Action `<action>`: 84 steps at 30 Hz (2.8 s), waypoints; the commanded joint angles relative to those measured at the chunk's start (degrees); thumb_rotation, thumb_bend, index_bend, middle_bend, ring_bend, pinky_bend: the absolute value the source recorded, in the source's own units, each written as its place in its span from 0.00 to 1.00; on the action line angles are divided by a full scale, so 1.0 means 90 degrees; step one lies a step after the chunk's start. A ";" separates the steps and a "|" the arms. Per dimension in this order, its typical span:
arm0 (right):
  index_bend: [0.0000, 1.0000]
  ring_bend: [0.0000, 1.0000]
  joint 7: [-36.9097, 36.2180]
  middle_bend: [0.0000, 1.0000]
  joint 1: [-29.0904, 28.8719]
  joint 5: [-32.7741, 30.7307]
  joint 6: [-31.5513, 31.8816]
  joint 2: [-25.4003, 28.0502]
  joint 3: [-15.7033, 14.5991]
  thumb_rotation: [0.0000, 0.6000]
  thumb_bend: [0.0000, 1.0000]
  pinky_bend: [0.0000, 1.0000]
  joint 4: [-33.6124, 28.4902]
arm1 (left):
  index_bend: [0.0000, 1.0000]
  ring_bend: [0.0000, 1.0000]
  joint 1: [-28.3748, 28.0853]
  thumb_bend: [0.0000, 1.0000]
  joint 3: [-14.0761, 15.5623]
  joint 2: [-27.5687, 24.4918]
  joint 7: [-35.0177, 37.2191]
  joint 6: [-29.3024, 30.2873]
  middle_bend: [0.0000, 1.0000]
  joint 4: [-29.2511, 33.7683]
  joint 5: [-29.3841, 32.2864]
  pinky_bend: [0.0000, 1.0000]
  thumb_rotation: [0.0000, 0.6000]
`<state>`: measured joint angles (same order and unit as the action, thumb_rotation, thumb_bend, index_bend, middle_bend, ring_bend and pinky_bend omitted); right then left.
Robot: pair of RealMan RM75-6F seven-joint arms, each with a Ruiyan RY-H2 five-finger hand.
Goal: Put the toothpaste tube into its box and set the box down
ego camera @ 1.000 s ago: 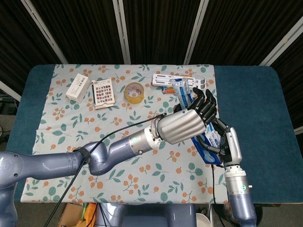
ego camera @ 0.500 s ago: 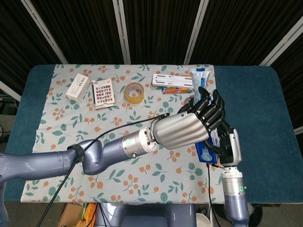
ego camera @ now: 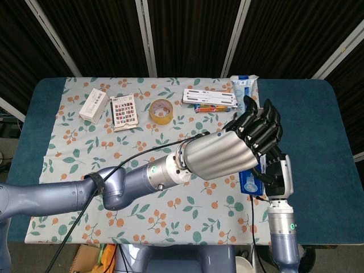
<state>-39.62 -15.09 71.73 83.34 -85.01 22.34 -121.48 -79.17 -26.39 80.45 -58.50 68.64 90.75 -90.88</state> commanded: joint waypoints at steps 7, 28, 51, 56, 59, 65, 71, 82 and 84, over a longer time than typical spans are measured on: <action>0.49 0.46 -0.0257 0.61 0.0139 0.0080 0.0254 0.0148 0.0389 1.00 0.60 0.42 0.0195 | 0.31 0.29 0.1168 0.00 0.0292 -0.0664 0.0248 0.0882 0.31 0.0653 0.0087 0.39 1.00; 0.49 0.46 -0.1071 0.61 0.0846 0.0591 0.1480 0.0549 0.0816 1.00 0.61 0.42 -0.0065 | 0.29 0.28 0.5787 0.00 0.3145 -0.0510 0.3887 0.2466 0.30 0.0004 0.1489 0.39 1.00; 0.32 0.31 -0.0443 0.50 0.0643 0.0717 0.1247 0.0447 0.0569 1.00 0.47 0.37 0.0415 | 0.24 0.26 0.6617 0.00 0.3110 -0.0349 0.5062 0.1754 0.28 -0.0566 0.1536 0.39 1.00; 0.37 0.36 -0.0336 0.53 0.0637 0.0700 0.1209 0.0495 0.0561 1.00 0.46 0.37 0.0487 | 0.24 0.26 0.6658 0.00 0.3039 -0.0351 0.5074 0.1656 0.27 -0.0522 0.1557 0.40 1.00; 0.31 0.31 -0.0271 0.52 0.0651 0.0713 0.1132 0.0571 0.0491 1.00 0.46 0.37 0.0543 | 0.24 0.26 0.6685 0.00 0.3000 -0.0362 0.5046 0.1596 0.27 -0.0491 0.1561 0.40 1.00; 0.19 0.19 -0.0235 0.40 0.0690 0.0763 0.0962 0.0748 0.0333 1.00 0.46 0.32 0.0593 | 0.24 0.26 0.6728 0.00 0.2940 -0.0361 0.5025 0.1527 0.27 -0.0451 0.1547 0.40 1.00; 0.18 0.18 -0.0295 0.39 0.0708 0.0654 0.0821 0.0856 0.0277 1.00 0.46 0.32 0.0626 | 0.23 0.26 0.6782 0.00 0.2851 -0.0379 0.5027 0.1448 0.27 -0.0421 0.1543 0.40 1.00; 0.43 0.44 -0.0074 0.58 0.0719 0.0552 0.0862 0.0810 0.0244 1.00 0.49 0.39 0.0691 | 0.23 0.26 0.6860 0.00 0.2719 -0.0399 0.5012 0.1332 0.27 -0.0374 0.1519 0.40 1.00; 0.43 0.44 0.0042 0.58 0.0705 0.0506 0.0764 0.0856 0.0195 1.00 0.49 0.39 0.0690 | 0.23 0.26 0.6869 0.00 0.2702 -0.0399 0.5009 0.1318 0.27 -0.0370 0.1516 0.40 1.00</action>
<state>-39.85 -8.65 76.59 90.75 -77.58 24.40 -115.30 -17.37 -2.06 76.86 -13.41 80.52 87.41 -77.23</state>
